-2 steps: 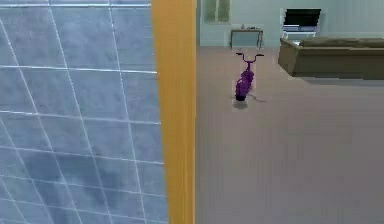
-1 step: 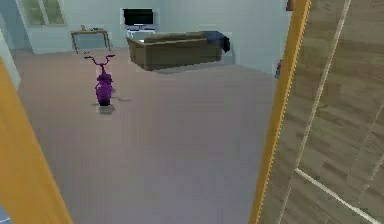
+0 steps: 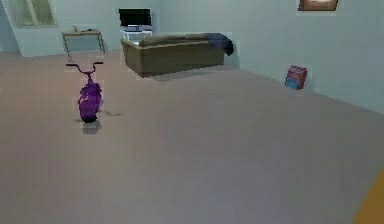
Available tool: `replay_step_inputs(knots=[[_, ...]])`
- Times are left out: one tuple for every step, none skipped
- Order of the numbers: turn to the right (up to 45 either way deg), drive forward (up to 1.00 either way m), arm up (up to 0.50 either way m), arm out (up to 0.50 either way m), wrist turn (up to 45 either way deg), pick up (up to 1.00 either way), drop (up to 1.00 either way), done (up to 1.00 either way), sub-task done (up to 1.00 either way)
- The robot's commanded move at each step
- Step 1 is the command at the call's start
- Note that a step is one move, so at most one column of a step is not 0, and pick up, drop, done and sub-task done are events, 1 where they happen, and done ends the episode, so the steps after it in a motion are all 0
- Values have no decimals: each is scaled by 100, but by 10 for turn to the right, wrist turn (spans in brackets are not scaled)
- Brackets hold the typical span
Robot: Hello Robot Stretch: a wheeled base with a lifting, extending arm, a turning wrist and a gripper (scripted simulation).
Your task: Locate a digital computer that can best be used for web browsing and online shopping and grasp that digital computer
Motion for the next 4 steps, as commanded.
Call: replay_step_inputs(knots=[[-270,0,0,0,0,0,0,0,0],[0,60,0,0,0,0,0,0,0],[-270,0,0,0,0,0,0,0,0],[0,100,0,0,0,0,0,0,0]])
